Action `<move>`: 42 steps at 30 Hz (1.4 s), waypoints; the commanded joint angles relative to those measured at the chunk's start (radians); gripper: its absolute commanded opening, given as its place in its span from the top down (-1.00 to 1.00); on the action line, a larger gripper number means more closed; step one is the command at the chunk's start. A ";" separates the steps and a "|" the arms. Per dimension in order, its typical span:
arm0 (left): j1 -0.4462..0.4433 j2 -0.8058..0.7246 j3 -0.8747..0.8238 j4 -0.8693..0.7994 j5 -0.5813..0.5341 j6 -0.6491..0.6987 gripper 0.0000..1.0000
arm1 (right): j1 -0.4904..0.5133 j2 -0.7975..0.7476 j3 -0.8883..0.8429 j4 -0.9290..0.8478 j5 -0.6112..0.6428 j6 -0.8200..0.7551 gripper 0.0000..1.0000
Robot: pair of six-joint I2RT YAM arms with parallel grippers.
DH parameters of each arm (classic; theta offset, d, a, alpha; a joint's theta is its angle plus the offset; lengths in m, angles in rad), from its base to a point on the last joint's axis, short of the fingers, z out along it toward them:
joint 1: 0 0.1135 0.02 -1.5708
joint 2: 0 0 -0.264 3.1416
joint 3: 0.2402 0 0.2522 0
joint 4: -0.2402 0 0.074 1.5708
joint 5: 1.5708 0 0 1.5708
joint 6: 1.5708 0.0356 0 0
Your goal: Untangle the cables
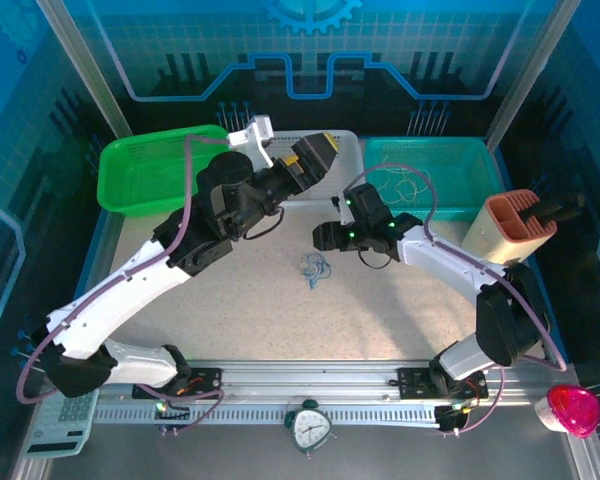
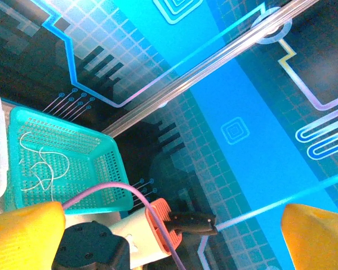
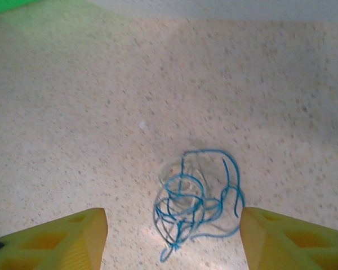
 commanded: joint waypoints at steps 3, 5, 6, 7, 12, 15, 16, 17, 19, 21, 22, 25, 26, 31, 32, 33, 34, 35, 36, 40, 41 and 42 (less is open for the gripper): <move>-0.009 -0.037 0.016 0.002 -0.013 0.008 -0.98 | 0.001 -0.043 -0.061 -0.027 0.057 0.034 -0.22; -0.006 -0.059 -0.022 0.012 -0.010 0.023 -0.98 | 0.002 -0.039 -0.078 -0.021 0.078 0.035 -0.15; -0.006 -0.071 -0.042 0.015 -0.018 0.030 -0.98 | 0.001 -0.035 -0.084 -0.017 0.082 0.035 -0.12; -0.006 -0.086 -0.071 0.025 -0.024 0.041 -0.98 | 0.000 -0.027 -0.091 -0.012 0.084 0.034 -0.08; -0.002 -0.163 -0.209 0.041 -0.070 0.070 -0.99 | 0.000 0.023 -0.118 0.032 0.080 0.046 0.04; 0.008 -0.193 -0.258 -0.002 -0.109 0.087 -0.98 | 0.000 0.059 -0.124 0.058 0.065 0.050 0.11; 0.012 -0.201 -0.272 -0.020 -0.122 0.091 -0.98 | -0.001 0.075 -0.124 0.067 0.057 0.051 0.14; 0.015 -0.208 -0.285 -0.033 -0.133 0.094 -0.98 | -0.001 0.088 -0.126 0.074 0.052 0.052 0.16; 0.030 -0.228 -0.318 -0.053 -0.153 0.095 -0.98 | -0.001 0.115 -0.127 0.091 0.048 0.057 0.20; 0.043 -0.244 -0.344 -0.067 -0.164 0.095 -0.98 | 0.000 0.135 -0.132 0.108 0.044 0.061 0.22; 0.050 -0.250 -0.355 -0.075 -0.165 0.095 -0.99 | -0.001 0.143 -0.135 0.119 0.043 0.066 0.23; 0.065 -0.257 -0.375 -0.091 -0.164 0.088 -0.99 | -0.001 0.167 -0.140 0.139 0.040 0.070 0.32; 0.068 -0.258 -0.381 -0.091 -0.161 0.084 -0.99 | 0.000 0.175 -0.140 0.146 0.038 0.072 0.35; 0.074 -0.254 -0.402 -0.091 -0.149 0.074 -0.98 | 0.000 0.205 -0.131 0.163 0.025 0.076 0.46; 0.076 -0.255 -0.406 -0.091 -0.150 0.072 -0.98 | 0.000 0.208 -0.130 0.166 0.024 0.077 0.46; 0.078 -0.254 -0.411 -0.091 -0.148 0.070 -0.98 | 0.000 0.211 -0.128 0.166 0.026 0.076 0.46; 0.081 -0.254 -0.415 -0.091 -0.146 0.068 -0.98 | -0.001 0.216 -0.126 0.165 0.026 0.074 0.46; 0.083 -0.255 -0.418 -0.090 -0.145 0.063 -0.99 | 0.000 0.219 -0.123 0.165 0.028 0.075 0.46; 0.082 -0.255 -0.422 -0.088 -0.143 0.062 -0.98 | -0.001 0.221 -0.122 0.166 0.026 0.073 0.46; 0.084 -0.252 -0.425 -0.088 -0.140 0.054 -0.98 | -0.001 0.236 -0.117 0.173 0.025 0.074 0.46; 0.085 -0.253 -0.425 -0.088 -0.139 0.053 -0.98 | -0.001 0.243 -0.116 0.176 0.025 0.076 0.46; 0.086 -0.253 -0.426 -0.086 -0.138 0.052 -0.98 | 0.000 0.248 -0.112 0.177 0.023 0.076 0.46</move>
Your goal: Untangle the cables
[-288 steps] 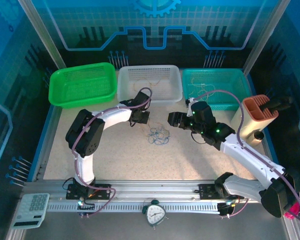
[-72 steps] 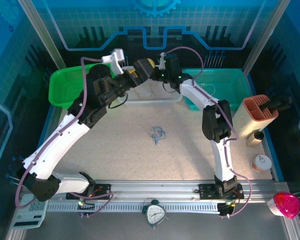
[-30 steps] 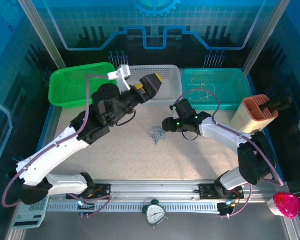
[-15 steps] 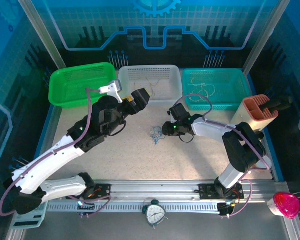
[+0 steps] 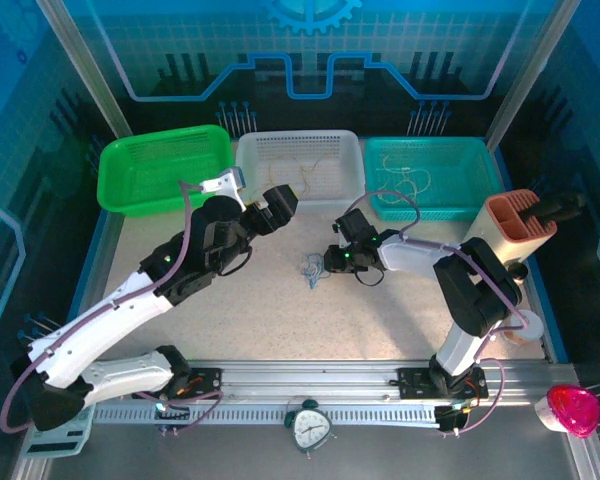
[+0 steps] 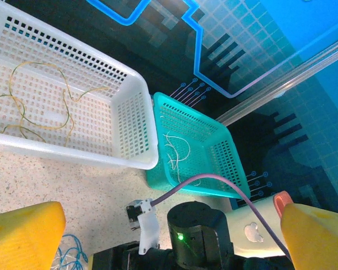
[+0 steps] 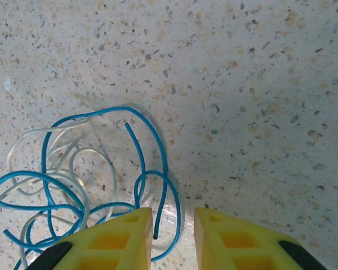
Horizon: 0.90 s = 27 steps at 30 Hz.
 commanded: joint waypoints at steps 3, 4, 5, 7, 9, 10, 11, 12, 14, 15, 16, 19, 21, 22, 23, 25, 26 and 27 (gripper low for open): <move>0.009 -0.018 -0.004 0.002 0.000 -0.014 -0.98 | 0.000 0.040 0.027 0.024 -0.019 0.010 0.46; 0.010 -0.016 -0.002 0.000 0.002 -0.014 -0.99 | -0.001 0.043 0.030 0.024 -0.020 0.008 0.46; 0.008 -0.017 -0.001 -0.001 0.002 -0.014 -0.98 | -0.001 0.044 0.033 0.025 -0.021 0.008 0.46; 0.009 -0.017 -0.002 -0.005 0.004 -0.014 -0.98 | -0.002 0.048 0.038 0.026 -0.023 0.004 0.52; 0.009 -0.018 -0.005 -0.005 0.003 -0.016 -0.98 | -0.003 0.049 0.042 0.023 -0.026 0.001 0.64; 0.008 -0.018 -0.007 -0.005 0.002 -0.016 -0.98 | -0.005 0.047 0.040 0.024 -0.030 -0.002 0.72; 0.010 -0.017 -0.008 -0.005 0.001 -0.016 -0.98 | -0.007 0.046 0.041 0.022 -0.033 -0.003 0.80; 0.009 -0.017 -0.010 -0.005 0.001 -0.015 -0.98 | -0.009 0.043 0.041 0.020 -0.034 -0.005 0.88; 0.009 -0.018 -0.012 -0.006 0.003 -0.013 -0.98 | -0.014 0.029 0.037 0.018 -0.040 -0.006 1.00; 0.010 -0.016 -0.012 -0.009 0.005 -0.009 -0.98 | -0.016 0.016 0.033 0.015 -0.043 -0.006 1.00; 0.010 -0.016 -0.012 -0.013 0.006 -0.003 -0.98 | -0.020 -0.003 0.030 0.013 -0.045 -0.006 1.00; 0.010 -0.015 -0.015 -0.028 -0.002 0.018 -0.99 | -0.031 -0.074 0.033 -0.010 -0.049 -0.008 1.00; 0.010 -0.018 -0.022 -0.032 -0.007 0.040 -0.98 | -0.034 -0.133 0.048 -0.036 -0.047 -0.014 1.00; 0.011 -0.019 -0.028 -0.032 -0.009 0.048 -0.98 | -0.034 -0.164 0.059 -0.050 -0.044 -0.020 1.00; 0.010 -0.019 -0.037 -0.031 -0.008 0.053 -0.99 | -0.036 -0.191 0.071 -0.064 -0.042 -0.025 1.00; 0.010 -0.024 -0.062 -0.024 -0.002 0.065 -0.98 | -0.039 -0.241 0.104 -0.096 -0.042 -0.038 1.00; 0.011 -0.026 -0.074 -0.020 0.000 0.071 -0.99 | -0.038 -0.260 0.118 -0.109 -0.043 -0.045 1.00; 0.011 -0.029 -0.088 -0.015 0.001 0.085 -0.99 | -0.040 -0.278 0.137 -0.124 -0.046 -0.052 1.00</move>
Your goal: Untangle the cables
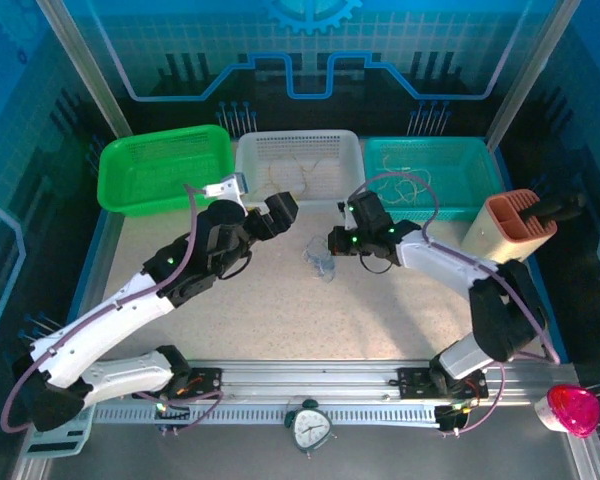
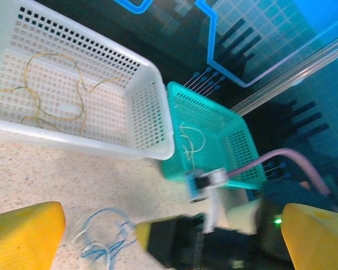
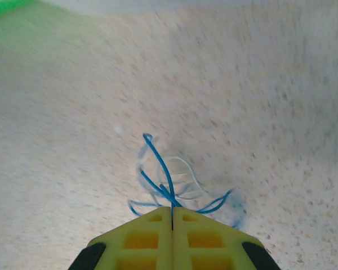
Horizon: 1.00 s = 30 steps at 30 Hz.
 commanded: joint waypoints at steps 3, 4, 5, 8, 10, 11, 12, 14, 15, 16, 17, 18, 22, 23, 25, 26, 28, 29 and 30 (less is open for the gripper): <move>0.013 -0.028 -0.077 0.013 0.001 0.104 -0.99 | -0.015 -0.097 0.112 -0.088 -0.029 -0.047 1.00; 0.017 -0.030 -0.091 0.016 0.008 0.127 -0.98 | -0.015 -0.108 0.131 -0.097 -0.035 -0.051 1.00; 0.023 -0.030 -0.102 0.023 0.026 0.155 -0.98 | -0.016 -0.117 0.147 -0.105 -0.044 -0.055 1.00; 0.034 -0.032 -0.128 0.032 0.050 0.234 -0.98 | -0.018 -0.141 0.204 -0.133 -0.062 -0.069 1.00; 0.046 -0.042 -0.145 0.049 0.075 0.293 -0.99 | -0.018 -0.155 0.241 -0.149 -0.079 -0.079 1.00; 0.054 -0.048 -0.153 0.062 0.091 0.317 -0.98 | -0.020 -0.159 0.258 -0.158 -0.088 -0.084 1.00; 0.066 -0.055 -0.163 0.078 0.116 0.339 -0.99 | -0.022 -0.162 0.278 -0.169 -0.099 -0.091 1.00; 0.099 -0.067 -0.177 0.110 0.194 0.370 -0.99 | -0.025 -0.166 0.309 -0.188 -0.123 -0.102 1.00; 0.119 -0.070 -0.185 0.126 0.239 0.382 -0.98 | -0.025 -0.169 0.323 -0.195 -0.132 -0.105 1.00; 0.138 -0.071 -0.190 0.146 0.286 0.395 -0.98 | -0.025 -0.173 0.333 -0.202 -0.139 -0.107 1.00; 0.151 -0.070 -0.192 0.159 0.317 0.405 -0.98 | -0.026 -0.177 0.338 -0.204 -0.145 -0.107 1.00; 0.161 -0.066 -0.190 0.169 0.341 0.411 -0.99 | -0.027 -0.182 0.342 -0.204 -0.155 -0.105 1.00; 0.188 -0.027 -0.162 0.186 0.384 0.424 -0.98 | -0.027 -0.189 0.345 -0.204 -0.188 -0.100 1.00; 0.192 -0.015 -0.153 0.187 0.391 0.426 -0.98 | -0.027 -0.190 0.343 -0.202 -0.196 -0.101 1.00; 0.196 0.014 -0.132 0.195 0.414 0.438 -0.93 | -0.026 -0.193 0.342 -0.203 -0.204 -0.105 1.00; 0.198 0.027 -0.123 0.201 0.425 0.445 -0.91 | -0.026 -0.194 0.340 -0.203 -0.210 -0.107 1.00; 0.201 0.055 -0.099 0.208 0.451 0.462 -0.86 | -0.026 -0.193 0.344 -0.210 -0.220 -0.113 1.00; 0.200 0.066 -0.088 0.209 0.460 0.468 -0.84 | -0.027 -0.193 0.346 -0.215 -0.224 -0.115 1.00; 0.202 0.078 -0.075 0.210 0.474 0.472 -0.81 | -0.026 -0.192 0.347 -0.218 -0.229 -0.117 1.00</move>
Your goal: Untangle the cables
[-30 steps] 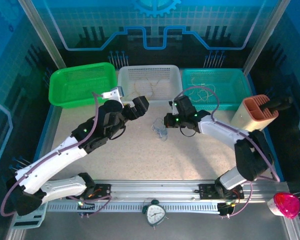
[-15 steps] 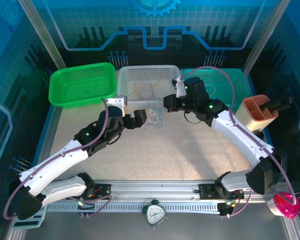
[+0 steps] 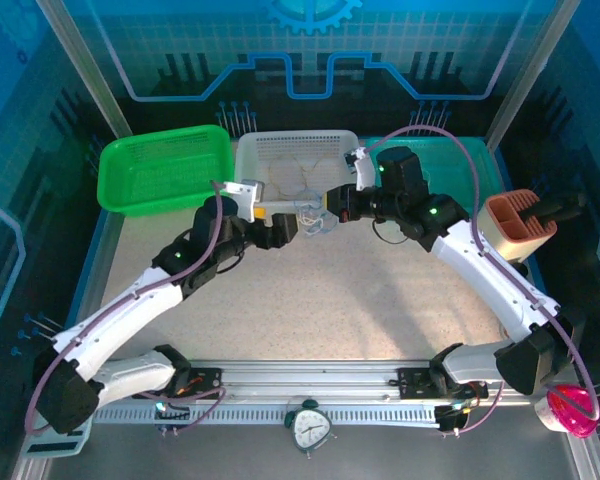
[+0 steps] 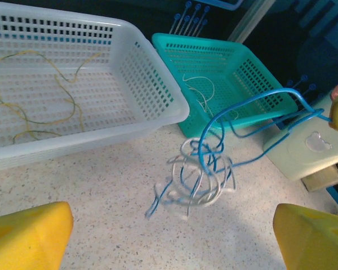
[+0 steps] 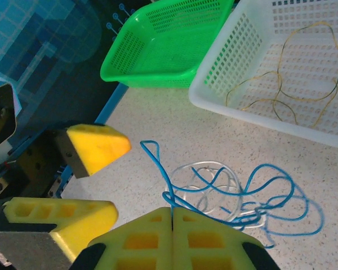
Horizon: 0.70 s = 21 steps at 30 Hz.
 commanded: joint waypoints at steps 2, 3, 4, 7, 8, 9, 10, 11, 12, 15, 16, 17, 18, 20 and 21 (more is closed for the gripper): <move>0.009 0.038 0.081 0.045 0.095 0.055 -0.73 | -0.008 -0.018 0.028 -0.032 -0.047 -0.027 1.00; 0.009 0.045 0.088 0.045 0.100 0.058 -0.71 | -0.009 -0.018 0.029 -0.033 -0.049 -0.027 1.00; 0.009 0.051 0.093 0.047 0.102 0.064 -0.70 | -0.008 -0.017 0.030 -0.034 -0.054 -0.028 1.00; 0.012 0.065 0.098 0.062 0.127 0.081 -0.65 | -0.007 -0.017 0.033 -0.037 -0.064 -0.031 1.00; 0.014 0.072 0.101 0.064 0.139 0.082 -0.62 | -0.005 -0.017 0.034 -0.038 -0.065 -0.030 1.00; 0.015 0.082 0.104 0.065 0.151 0.081 -0.58 | -0.004 -0.017 0.035 -0.037 -0.067 -0.030 1.00; 0.014 0.092 0.108 0.067 0.161 0.080 -0.52 | -0.002 -0.017 0.035 -0.037 -0.068 -0.029 1.00; 0.016 0.099 0.109 0.070 0.168 0.077 -0.47 | -0.001 -0.017 0.036 -0.035 -0.069 -0.028 1.00; 0.016 0.107 0.109 0.074 0.171 0.075 -0.42 | 0.000 -0.018 0.037 -0.036 -0.069 -0.027 1.00; 0.016 0.122 0.101 0.095 0.181 0.069 -0.31 | 0.003 -0.020 0.037 -0.032 -0.069 -0.025 1.00; 0.017 0.127 0.096 0.106 0.184 0.068 -0.27 | 0.004 -0.020 0.037 -0.032 -0.067 -0.024 1.00; 0.017 0.131 0.092 0.115 0.184 0.069 -0.23 | 0.006 -0.020 0.036 -0.030 -0.067 -0.023 1.00; 0.017 0.136 0.089 0.124 0.186 0.067 -0.19 | 0.005 -0.020 0.035 -0.029 -0.067 -0.021 1.00; 0.019 0.151 0.085 0.136 0.188 0.062 -0.10 | 0.007 -0.022 0.033 -0.029 -0.067 -0.018 1.00; 0.020 0.159 0.085 0.142 0.191 0.060 -0.04 | 0.008 -0.023 0.032 -0.028 -0.066 -0.018 1.00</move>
